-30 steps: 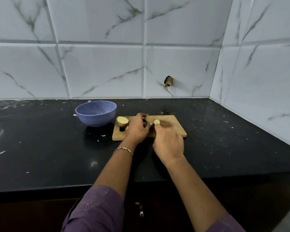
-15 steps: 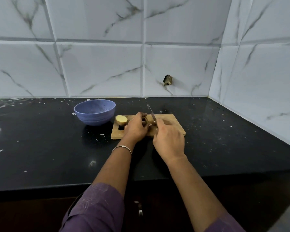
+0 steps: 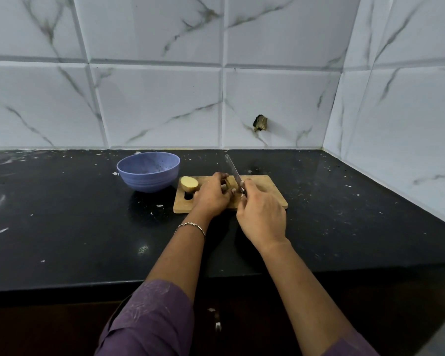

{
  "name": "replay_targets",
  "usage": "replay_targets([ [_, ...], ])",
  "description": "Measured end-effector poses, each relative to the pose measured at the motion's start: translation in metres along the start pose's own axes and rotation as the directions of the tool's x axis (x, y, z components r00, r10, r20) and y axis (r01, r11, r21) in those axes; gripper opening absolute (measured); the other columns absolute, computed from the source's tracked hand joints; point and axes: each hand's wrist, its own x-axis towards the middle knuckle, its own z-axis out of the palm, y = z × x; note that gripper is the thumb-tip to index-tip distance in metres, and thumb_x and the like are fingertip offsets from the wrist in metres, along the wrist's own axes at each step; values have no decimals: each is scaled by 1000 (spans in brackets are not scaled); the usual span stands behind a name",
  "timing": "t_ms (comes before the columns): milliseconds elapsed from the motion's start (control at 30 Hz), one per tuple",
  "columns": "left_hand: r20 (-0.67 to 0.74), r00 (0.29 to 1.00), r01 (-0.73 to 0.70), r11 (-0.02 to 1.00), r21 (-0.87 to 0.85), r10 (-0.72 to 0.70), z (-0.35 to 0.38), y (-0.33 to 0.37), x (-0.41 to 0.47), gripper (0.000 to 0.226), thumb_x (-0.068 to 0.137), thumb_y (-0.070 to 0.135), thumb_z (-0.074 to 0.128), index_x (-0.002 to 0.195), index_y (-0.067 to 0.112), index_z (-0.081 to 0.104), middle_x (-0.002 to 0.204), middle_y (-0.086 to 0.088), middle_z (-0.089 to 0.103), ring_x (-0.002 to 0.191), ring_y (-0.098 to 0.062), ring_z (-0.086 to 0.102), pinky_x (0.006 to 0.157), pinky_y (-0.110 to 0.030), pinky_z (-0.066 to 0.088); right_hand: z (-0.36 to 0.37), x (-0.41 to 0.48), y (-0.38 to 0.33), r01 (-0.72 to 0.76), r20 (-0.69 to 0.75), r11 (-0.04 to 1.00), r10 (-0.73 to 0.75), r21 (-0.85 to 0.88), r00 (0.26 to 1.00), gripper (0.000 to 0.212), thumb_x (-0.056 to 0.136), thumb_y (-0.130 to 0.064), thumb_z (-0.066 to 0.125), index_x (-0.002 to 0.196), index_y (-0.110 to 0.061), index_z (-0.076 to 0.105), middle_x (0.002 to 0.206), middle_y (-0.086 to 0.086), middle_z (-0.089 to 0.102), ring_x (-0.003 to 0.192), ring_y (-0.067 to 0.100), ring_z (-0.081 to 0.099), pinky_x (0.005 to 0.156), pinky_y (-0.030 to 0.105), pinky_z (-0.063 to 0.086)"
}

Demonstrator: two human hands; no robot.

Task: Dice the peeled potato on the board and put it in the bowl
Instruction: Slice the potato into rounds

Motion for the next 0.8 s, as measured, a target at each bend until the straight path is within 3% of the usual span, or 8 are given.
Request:
replay_targets([
  [400,2,1000,8,999,33,-8,-1,2,2,42,97,32,58,137,26,46,131,4,62,125,-18,55,106,-44,40,-1,-1,1,-10,4,1000,10,14,1000,29,100,-24,49,129,-23,53,92,-1,67,83,19,64,68,37,54],
  [600,-4,1000,13,1000,13,-13,-2,4,1,43,98,31,58,138,24,46,131,4,61,126,-16,54,108,-42,38,-5,1,2,-61,-112,995,70,78,991,26,98,-20,50,124,-19,54,98,-2,65,87,20,64,66,36,51],
  [800,-3,1000,27,999,21,-27,-2,4,1,44,98,32,58,139,24,46,130,4,62,125,-16,55,107,-43,38,-6,0,4,-44,-81,995,52,94,995,22,97,-19,52,119,-21,57,100,-3,63,89,18,64,72,39,55],
])
